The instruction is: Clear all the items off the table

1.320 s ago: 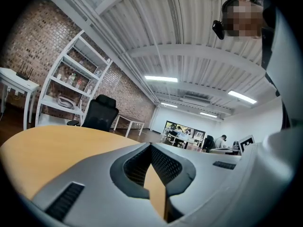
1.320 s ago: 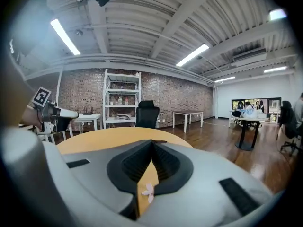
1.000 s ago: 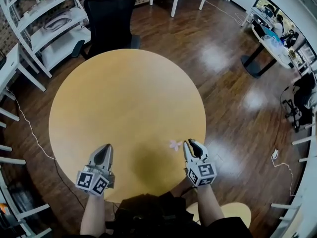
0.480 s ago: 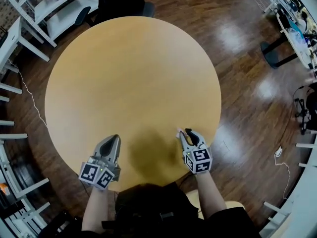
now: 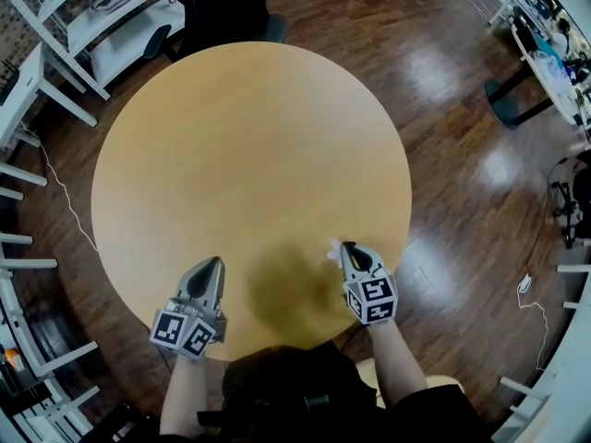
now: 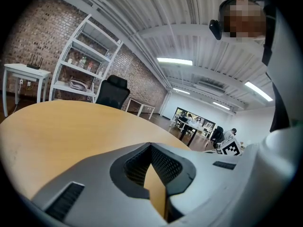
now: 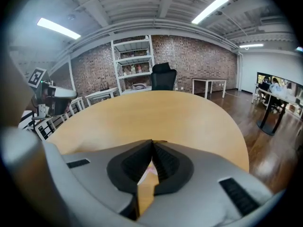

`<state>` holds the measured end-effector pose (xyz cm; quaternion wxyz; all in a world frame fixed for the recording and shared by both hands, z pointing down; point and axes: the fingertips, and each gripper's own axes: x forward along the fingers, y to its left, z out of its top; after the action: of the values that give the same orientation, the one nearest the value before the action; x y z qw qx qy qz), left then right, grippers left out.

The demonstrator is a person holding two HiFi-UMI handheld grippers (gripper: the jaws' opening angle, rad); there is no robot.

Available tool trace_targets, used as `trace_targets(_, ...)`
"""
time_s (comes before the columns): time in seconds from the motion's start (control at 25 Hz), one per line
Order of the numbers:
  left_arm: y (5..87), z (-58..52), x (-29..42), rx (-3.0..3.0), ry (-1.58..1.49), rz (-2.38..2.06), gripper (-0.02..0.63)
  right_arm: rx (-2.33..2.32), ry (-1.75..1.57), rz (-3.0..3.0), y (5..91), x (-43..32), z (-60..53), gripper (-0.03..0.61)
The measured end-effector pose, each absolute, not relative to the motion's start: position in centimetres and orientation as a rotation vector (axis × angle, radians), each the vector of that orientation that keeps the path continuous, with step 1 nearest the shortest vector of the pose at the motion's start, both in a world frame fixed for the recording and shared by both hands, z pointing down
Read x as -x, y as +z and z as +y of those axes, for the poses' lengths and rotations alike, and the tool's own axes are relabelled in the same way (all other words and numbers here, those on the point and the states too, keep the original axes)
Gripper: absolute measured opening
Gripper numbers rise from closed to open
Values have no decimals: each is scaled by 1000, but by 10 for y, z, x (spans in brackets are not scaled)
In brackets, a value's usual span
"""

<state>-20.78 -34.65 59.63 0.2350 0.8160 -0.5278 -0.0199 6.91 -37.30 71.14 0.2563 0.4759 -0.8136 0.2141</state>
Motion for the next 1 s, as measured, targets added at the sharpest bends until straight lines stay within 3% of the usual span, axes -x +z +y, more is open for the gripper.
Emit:
trace_targets(0.2,581,-350,209,-2370,11,-1439,0,-1357,536,-2285,668,-54,-376,3)
trace_targets(0.76,507,-348,254,-2508,-283,-1402,0,-1677,298,-2371,544,-44,-347,3)
trace_targets(1.0,488,-356,215,-2648,-308,-1188,0,-1853,190,-2258,521,-72,-309,3)
